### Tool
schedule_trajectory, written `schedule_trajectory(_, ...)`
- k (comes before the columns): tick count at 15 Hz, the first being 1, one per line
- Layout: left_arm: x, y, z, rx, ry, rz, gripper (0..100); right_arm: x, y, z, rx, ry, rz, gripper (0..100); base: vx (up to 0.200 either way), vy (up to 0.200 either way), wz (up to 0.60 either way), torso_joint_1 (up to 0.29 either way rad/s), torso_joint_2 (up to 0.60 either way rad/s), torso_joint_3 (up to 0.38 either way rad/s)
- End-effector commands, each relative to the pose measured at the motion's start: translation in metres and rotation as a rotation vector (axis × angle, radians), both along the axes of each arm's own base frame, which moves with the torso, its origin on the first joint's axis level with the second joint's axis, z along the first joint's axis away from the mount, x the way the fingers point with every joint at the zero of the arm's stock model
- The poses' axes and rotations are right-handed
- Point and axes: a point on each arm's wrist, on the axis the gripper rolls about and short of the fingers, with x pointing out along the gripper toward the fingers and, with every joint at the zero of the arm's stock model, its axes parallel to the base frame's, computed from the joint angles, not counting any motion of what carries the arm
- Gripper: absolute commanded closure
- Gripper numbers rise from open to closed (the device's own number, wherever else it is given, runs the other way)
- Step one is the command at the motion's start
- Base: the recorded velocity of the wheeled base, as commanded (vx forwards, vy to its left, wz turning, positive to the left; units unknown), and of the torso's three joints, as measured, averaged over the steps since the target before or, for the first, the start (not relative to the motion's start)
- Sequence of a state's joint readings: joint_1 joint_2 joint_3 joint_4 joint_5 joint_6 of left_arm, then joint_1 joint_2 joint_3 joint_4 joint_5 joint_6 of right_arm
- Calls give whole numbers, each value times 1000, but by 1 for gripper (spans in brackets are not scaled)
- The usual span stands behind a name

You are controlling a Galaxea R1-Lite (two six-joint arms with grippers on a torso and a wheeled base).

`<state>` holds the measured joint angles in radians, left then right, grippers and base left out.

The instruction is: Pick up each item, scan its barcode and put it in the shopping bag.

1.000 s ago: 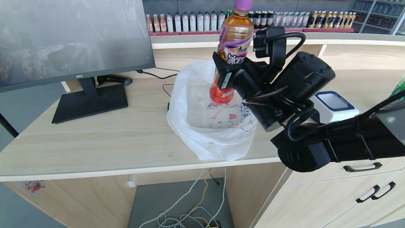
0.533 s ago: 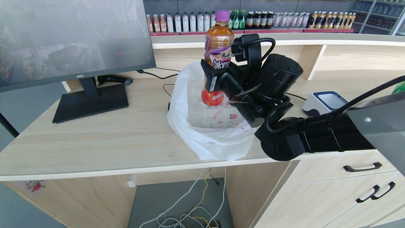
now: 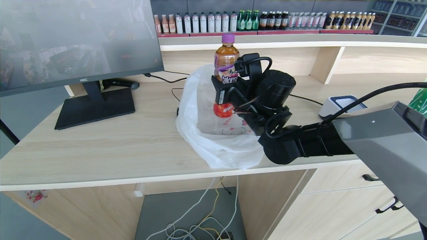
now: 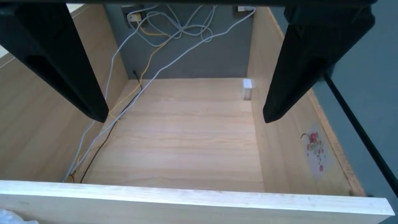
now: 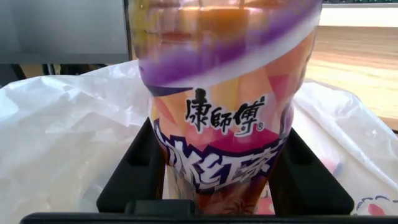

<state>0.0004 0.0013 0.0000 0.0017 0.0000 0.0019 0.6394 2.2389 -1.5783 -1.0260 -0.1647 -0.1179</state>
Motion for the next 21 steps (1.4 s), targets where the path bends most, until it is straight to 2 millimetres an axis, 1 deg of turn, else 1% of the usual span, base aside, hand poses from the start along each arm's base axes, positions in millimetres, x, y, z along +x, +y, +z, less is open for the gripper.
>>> schedule_trajectory(1, 0, 0, 0, 0, 0, 0, 0, 3, 3, -8, -10, 12, 4, 100, 0, 0, 0, 0, 0, 0)
schedule_trajectory(11, 0, 0, 0, 0, 0, 1, 0, 9, 8, -25, -30, 39, 4, 100, 0, 0, 0, 0, 0, 0)
schedule_trajectory(21, 0, 0, 0, 1, 0, 0, 0, 9, 11, -30, -35, 47, 7, 100, 0, 0, 0, 0, 0, 0)
